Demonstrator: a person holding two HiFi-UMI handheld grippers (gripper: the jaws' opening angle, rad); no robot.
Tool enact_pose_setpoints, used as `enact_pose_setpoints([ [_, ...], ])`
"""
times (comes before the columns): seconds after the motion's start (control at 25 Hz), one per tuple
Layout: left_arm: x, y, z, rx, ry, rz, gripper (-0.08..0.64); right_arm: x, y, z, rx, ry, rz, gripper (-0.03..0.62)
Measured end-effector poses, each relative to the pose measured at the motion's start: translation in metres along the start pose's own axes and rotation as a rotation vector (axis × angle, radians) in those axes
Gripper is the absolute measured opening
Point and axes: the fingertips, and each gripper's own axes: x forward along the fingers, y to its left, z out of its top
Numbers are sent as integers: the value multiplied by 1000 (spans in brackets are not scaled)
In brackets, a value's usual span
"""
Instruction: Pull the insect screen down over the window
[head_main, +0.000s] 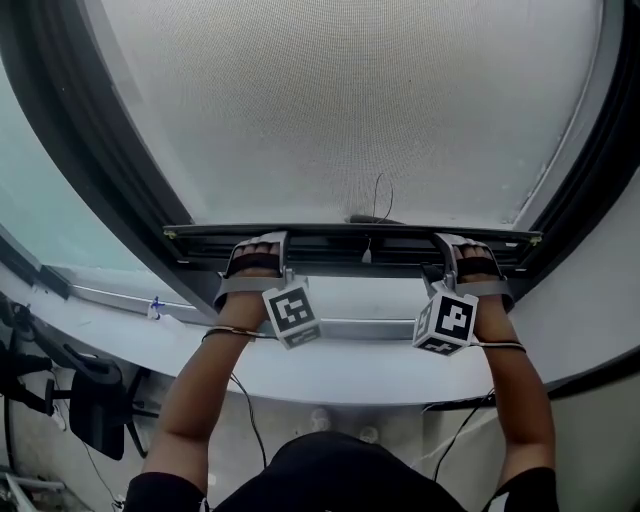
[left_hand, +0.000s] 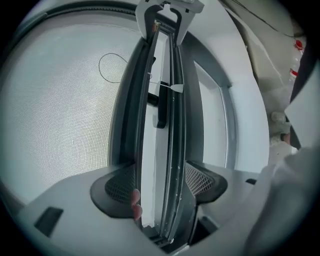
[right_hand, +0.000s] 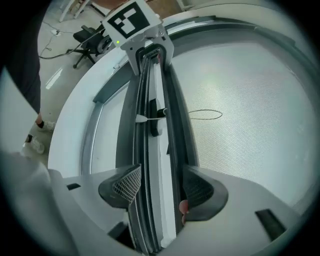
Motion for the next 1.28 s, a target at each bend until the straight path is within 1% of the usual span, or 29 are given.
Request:
enact_pose_setpoints([
  [0.12, 0, 1, 4, -36, -31, 4, 313, -14, -4, 18, 116, -96, -58, 264],
  [0.2, 1, 1, 4, -47, -40, -1, 313, -20, -2, 34, 224, -173, -66, 264],
  [0.32, 2, 1, 4, -49, -38, -1, 313, -21, 6, 55, 384, -268, -38, 264],
  [0.48, 2, 2, 3, -65, -52, 8, 313, -13, 7, 78, 637, -372, 23, 262],
  [0.52, 3, 3, 3, -67, -52, 8, 313, -11, 7, 82, 697, -387, 31, 260],
  [0.68, 2, 3, 2, -37, -47, 2, 313, 0, 3, 88, 932, -399, 50, 148],
  [0.76, 2, 3, 2, -31, -44, -12, 313, 7, 5, 88, 1018, -386, 77, 139],
  [0.84, 2, 2, 2, -25, -39, -17, 313, 14, 8, 91, 1072, -372, 109, 139],
  [0.96, 1, 3, 2, -27, -41, -16, 313, 24, 13, 92, 1117, -339, 129, 138],
  [1.12, 1, 2, 3, -50, -55, -15, 313, 38, 23, 89, 1153, -303, 150, 121],
  [1.2, 1, 2, 3, -51, -57, -20, 313, 43, 27, 91, 1162, -299, 171, 121],
  [1.28, 2, 2, 2, -48, -60, -22, 313, 48, 30, 91, 1163, -291, 170, 121],
])
